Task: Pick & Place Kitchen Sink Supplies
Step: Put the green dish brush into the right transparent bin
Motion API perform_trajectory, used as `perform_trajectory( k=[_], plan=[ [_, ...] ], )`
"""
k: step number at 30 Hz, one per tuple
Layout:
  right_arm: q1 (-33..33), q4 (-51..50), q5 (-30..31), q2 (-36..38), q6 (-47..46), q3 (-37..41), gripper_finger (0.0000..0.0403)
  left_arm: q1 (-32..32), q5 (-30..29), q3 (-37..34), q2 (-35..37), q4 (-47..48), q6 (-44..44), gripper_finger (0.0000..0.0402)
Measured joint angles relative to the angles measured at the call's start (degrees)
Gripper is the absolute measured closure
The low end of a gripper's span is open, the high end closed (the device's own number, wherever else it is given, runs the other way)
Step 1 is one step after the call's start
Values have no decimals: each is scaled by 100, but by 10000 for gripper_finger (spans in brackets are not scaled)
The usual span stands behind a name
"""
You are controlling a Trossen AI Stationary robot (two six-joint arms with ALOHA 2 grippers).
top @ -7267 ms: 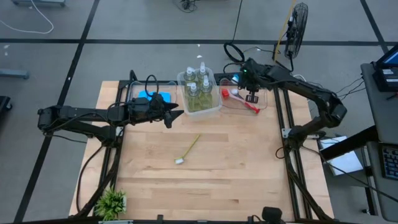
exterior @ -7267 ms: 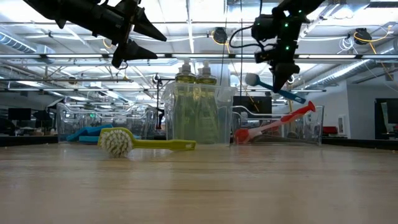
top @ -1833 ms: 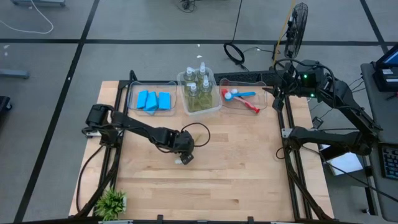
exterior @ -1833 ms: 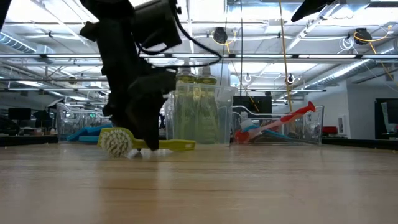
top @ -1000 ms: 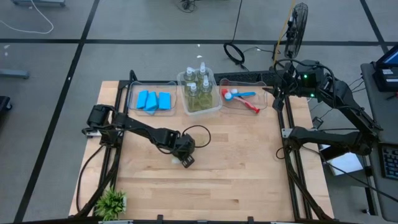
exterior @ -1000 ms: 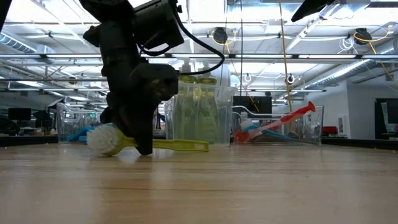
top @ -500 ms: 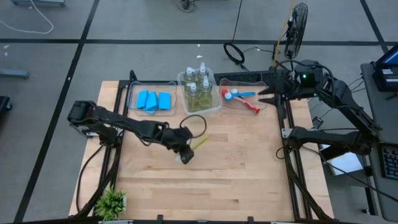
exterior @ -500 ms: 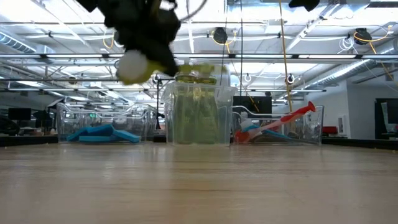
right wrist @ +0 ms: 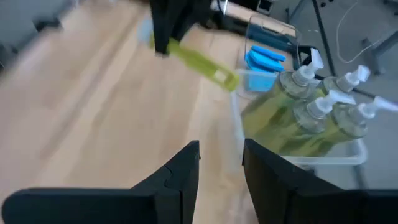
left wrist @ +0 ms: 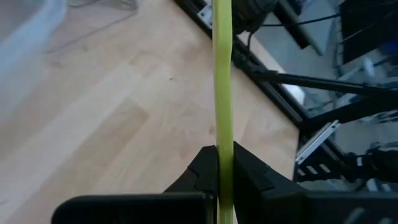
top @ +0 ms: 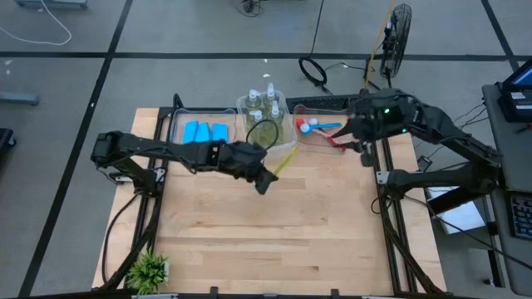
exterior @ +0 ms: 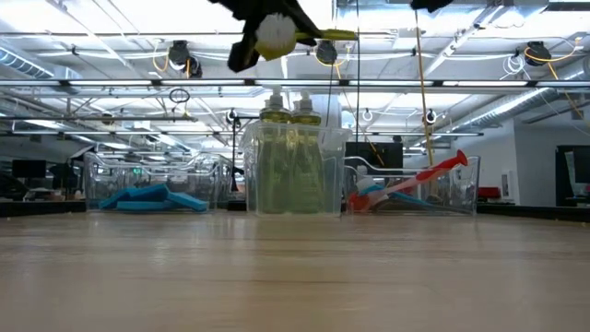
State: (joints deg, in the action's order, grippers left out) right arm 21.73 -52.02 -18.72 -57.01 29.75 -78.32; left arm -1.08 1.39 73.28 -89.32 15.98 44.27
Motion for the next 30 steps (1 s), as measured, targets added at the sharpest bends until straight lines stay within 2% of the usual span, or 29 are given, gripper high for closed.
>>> perform_trajectory(
  k=[7,12,30],
  plan=[
    [-955,226,1604,-461,887,0,289,74,4,893,-336,980,-225,383],
    [-1433,516,2579,-718,1598,0,289,74,51,1074,-470,1214,-230,383],
    [-2216,1159,3794,-1939,2986,-2,289,111,90,1062,-535,1577,-217,383]
  ],
)
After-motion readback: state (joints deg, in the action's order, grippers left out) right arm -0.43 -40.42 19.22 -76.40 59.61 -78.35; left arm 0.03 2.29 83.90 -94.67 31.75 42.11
